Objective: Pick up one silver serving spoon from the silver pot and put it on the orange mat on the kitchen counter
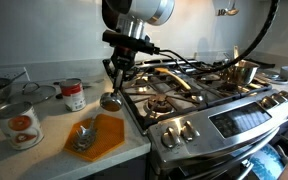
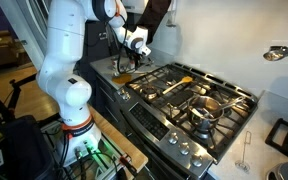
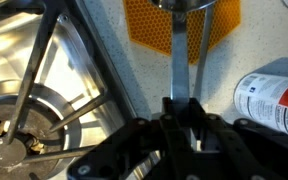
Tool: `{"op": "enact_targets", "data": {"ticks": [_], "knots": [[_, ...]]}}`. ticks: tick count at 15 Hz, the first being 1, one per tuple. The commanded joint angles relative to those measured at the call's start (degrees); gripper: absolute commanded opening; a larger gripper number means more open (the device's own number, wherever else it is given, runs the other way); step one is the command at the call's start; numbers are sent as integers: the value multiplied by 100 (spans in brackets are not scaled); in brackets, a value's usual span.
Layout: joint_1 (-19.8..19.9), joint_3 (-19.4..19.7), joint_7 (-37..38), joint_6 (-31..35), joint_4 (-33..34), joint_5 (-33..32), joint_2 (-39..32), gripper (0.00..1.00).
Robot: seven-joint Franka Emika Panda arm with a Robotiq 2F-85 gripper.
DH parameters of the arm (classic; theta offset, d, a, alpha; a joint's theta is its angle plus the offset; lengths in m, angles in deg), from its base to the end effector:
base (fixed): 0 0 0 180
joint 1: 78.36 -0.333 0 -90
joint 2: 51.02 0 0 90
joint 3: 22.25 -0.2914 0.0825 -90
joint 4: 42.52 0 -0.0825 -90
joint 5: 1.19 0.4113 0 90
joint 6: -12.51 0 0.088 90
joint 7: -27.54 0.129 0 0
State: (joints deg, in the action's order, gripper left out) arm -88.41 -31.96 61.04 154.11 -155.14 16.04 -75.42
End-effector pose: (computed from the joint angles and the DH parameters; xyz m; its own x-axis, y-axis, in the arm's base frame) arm 0.5971 0.2176 0.2024 0.8848 -0.4524 -0.1112 -0.4655 -0.8492 -0.2492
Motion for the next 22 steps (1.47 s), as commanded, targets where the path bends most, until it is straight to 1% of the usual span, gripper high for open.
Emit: {"op": "enact_targets", "data": {"ticks": [1, 4, 9, 15, 22], "knots": [[-103, 53, -177, -200, 160, 70, -99, 5], [-181, -15, -415, -402, 411, 53, -347, 5], [-387, 61, -523, -502, 648, -70, -666, 5], [-453, 104, -795, -641, 914, -188, -1046, 5], [-464, 127, -1058, -1079, 1257, -391, -1329, 5]]}}
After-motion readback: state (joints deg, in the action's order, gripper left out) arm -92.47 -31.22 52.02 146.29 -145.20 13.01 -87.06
